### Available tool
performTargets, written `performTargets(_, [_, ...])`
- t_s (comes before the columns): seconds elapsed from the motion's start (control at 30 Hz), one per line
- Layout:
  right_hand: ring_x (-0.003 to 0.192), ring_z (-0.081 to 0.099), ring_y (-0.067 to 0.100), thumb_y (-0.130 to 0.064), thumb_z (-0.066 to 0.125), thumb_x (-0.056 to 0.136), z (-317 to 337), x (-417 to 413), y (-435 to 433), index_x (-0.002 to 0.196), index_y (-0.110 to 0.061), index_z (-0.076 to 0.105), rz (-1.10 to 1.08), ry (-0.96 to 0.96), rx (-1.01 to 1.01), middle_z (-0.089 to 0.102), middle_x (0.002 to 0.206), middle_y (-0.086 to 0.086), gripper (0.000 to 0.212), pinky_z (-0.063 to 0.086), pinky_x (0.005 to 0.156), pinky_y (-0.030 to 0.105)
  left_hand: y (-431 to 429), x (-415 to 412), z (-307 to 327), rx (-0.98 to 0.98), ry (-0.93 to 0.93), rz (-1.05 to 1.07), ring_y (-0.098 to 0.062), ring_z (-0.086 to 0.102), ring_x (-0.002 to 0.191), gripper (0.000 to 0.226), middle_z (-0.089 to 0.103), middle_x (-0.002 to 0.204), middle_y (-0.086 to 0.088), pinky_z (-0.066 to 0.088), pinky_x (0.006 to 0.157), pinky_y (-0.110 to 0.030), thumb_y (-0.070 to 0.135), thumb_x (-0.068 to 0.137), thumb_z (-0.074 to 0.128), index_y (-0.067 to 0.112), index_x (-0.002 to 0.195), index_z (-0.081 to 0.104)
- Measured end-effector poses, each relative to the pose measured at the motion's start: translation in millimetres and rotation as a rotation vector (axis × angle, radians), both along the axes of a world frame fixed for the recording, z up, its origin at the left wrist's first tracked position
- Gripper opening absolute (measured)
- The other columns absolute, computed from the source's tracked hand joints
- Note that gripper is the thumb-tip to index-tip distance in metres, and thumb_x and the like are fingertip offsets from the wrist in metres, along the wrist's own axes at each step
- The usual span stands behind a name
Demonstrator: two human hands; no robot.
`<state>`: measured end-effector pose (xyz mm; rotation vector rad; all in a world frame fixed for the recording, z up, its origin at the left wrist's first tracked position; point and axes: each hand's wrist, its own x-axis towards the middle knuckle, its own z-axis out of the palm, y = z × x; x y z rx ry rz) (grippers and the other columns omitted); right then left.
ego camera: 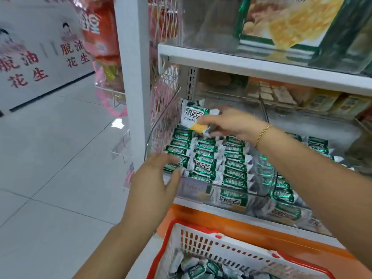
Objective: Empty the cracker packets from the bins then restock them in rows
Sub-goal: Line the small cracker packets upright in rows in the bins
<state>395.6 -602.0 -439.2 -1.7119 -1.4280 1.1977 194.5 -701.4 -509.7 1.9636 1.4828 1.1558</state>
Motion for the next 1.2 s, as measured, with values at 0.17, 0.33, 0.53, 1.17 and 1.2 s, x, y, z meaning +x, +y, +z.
performTargets(0.17, [0.100, 0.063, 0.018, -0.038, 0.072, 0.082, -5.9, -21.2, 39.5, 0.142, -0.013, 0.039, 0.002, -0.500, 0.163, 0.063, 0.118, 0.008, 0.073, 0.047, 0.079, 0.024, 2.9, -2.9, -8.3, 0.059, 0.174, -0.043, -0.002, 0.052, 0.085, 0.012, 0.066, 0.092, 0.010, 0.030, 0.072, -0.002, 0.014, 0.086, 0.065, 0.021, 0.092, 0.073])
performTargets(0.33, [0.134, 0.039, 0.026, -0.042, 0.075, 0.078, -22.8, -30.2, 55.1, 0.146, -0.023, 0.037, 0.099, -0.773, 0.189, 0.037, 0.150, 0.012, 0.080, 0.037, 0.107, 0.033, 5.0, -3.6, -9.4, 0.060, 0.180, -0.060, 0.001, 0.049, 0.087, 0.013, 0.066, 0.094, 0.011, 0.029, 0.070, 0.001, 0.017, 0.087, 0.063, 0.024, 0.094, 0.072])
performTargets(0.53, [0.110, 0.057, 0.030, -0.022, 0.078, 0.078, -22.8, -33.5, 55.7, 0.150, -0.023, 0.024, 0.093, -0.722, 0.236, 0.031, 0.145, 0.020, 0.090, 0.047, 0.081, 0.027, 1.6, -3.9, -9.3, 0.087, 0.190, -0.078, -0.002, 0.050, 0.089, 0.013, 0.066, 0.097, 0.007, 0.029, 0.071, 0.001, 0.015, 0.087, 0.062, 0.021, 0.095, 0.071])
performTargets(1.17, [0.055, 0.045, 0.004, -0.034, 0.063, 0.091, -77.8, 14.1, -211.4, 0.072, -0.016, 0.058, 0.315, -0.570, 0.288, 0.054, 0.062, -0.004, 0.027, 0.037, 0.054, 0.014, -89.4, 28.0, -78.1, -0.159, 0.586, -0.423, -0.021, 0.053, 0.067, 0.027, 0.057, 0.072, -0.002, 0.038, 0.058, -0.032, 0.029, 0.093, 0.054, 0.016, 0.070, 0.052])
performTargets(1.2, [0.058, 0.048, 0.005, -0.033, 0.063, 0.091, -101.7, 22.5, -224.1, 0.074, -0.016, 0.059, 0.320, -0.555, 0.203, 0.055, 0.065, -0.004, 0.025, 0.037, 0.053, 0.014, -96.5, 27.8, -91.8, -0.233, 0.635, -0.456, -0.020, 0.052, 0.067, 0.028, 0.054, 0.072, -0.001, 0.036, 0.058, -0.030, 0.028, 0.092, 0.054, 0.017, 0.067, 0.049])
